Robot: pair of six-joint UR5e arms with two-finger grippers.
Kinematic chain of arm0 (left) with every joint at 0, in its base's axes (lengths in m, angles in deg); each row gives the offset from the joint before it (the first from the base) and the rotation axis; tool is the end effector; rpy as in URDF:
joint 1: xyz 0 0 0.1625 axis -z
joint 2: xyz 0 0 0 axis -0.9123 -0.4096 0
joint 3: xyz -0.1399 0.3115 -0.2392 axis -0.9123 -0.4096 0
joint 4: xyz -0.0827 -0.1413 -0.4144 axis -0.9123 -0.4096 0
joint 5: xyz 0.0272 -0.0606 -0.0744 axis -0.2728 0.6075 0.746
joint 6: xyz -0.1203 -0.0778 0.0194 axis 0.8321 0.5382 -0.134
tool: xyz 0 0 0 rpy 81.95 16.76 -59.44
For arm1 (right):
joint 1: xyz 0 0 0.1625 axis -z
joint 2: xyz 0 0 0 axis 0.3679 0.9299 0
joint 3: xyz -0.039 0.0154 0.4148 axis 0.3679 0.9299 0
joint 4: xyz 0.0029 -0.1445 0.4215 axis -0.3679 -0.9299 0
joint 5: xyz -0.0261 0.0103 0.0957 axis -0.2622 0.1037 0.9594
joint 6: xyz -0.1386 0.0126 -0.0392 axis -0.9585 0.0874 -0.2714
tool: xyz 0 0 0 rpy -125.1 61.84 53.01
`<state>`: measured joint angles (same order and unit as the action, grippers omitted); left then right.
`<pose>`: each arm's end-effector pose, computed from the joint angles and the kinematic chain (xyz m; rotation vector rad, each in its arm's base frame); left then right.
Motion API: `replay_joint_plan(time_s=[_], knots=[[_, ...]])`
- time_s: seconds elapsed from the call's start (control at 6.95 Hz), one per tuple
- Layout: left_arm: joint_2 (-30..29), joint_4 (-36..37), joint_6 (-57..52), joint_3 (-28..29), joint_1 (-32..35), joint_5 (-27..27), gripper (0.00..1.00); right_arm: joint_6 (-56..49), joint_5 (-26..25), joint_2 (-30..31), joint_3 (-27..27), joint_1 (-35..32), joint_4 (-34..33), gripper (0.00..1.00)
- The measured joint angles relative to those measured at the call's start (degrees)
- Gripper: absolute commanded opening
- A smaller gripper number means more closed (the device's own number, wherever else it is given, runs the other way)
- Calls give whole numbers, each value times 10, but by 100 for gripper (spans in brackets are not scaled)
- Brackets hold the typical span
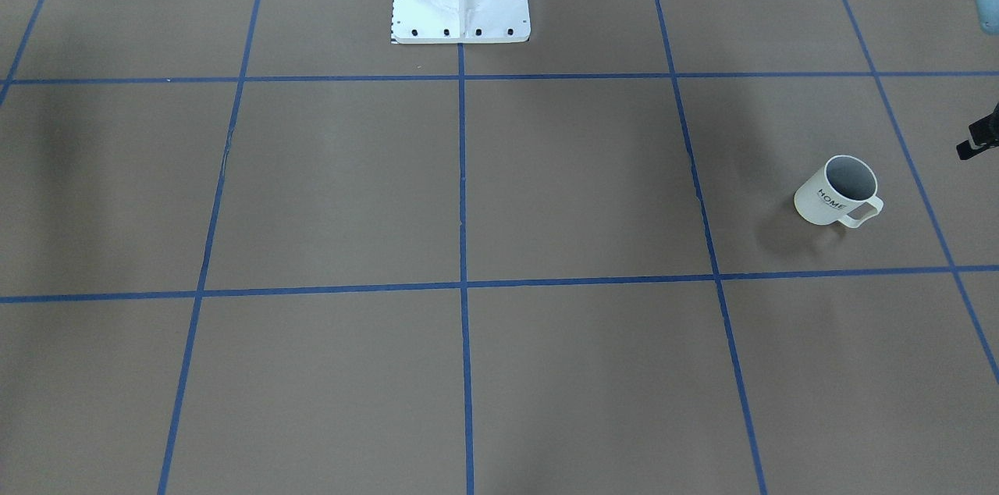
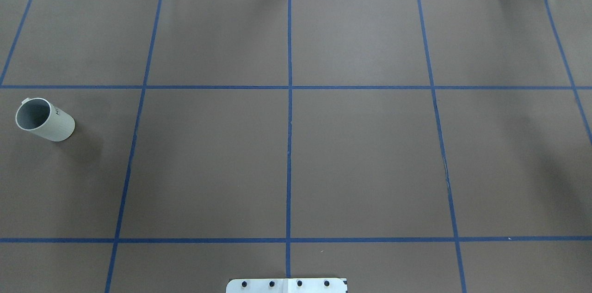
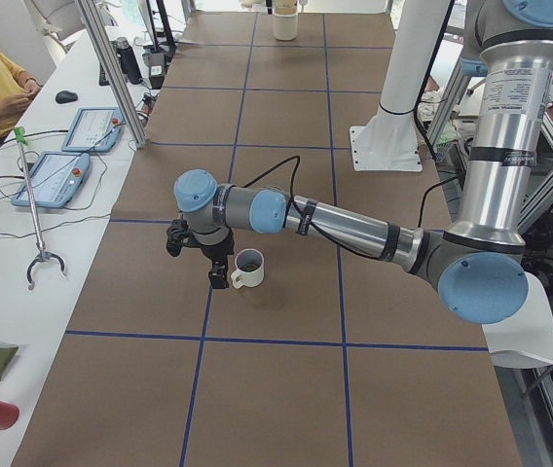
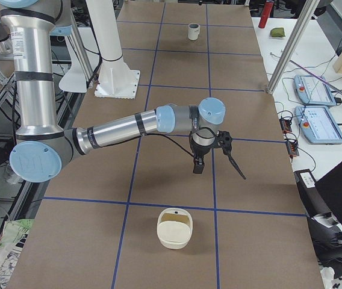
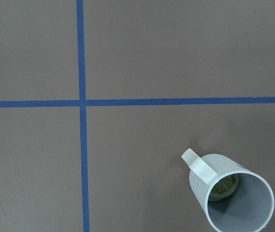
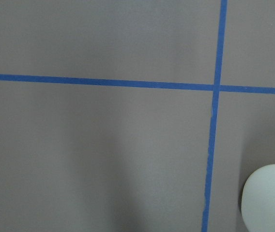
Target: Left arm hands cup to right arm to dump lemon
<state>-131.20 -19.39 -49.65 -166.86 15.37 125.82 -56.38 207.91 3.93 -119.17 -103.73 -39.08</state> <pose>0.0598 -0.5617 0.5533 -0.0315 0.8318 0.0474 -0.0383 -0.5225 0.5501 -0.0462 -0.7617 -0.0574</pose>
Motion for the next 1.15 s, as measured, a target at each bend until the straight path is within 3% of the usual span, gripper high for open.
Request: replay_joint_plan(time_s=[1.15], knots=[[30,-39,8,-35,-3,11,100,4,-9,2,1,1,-1,100]])
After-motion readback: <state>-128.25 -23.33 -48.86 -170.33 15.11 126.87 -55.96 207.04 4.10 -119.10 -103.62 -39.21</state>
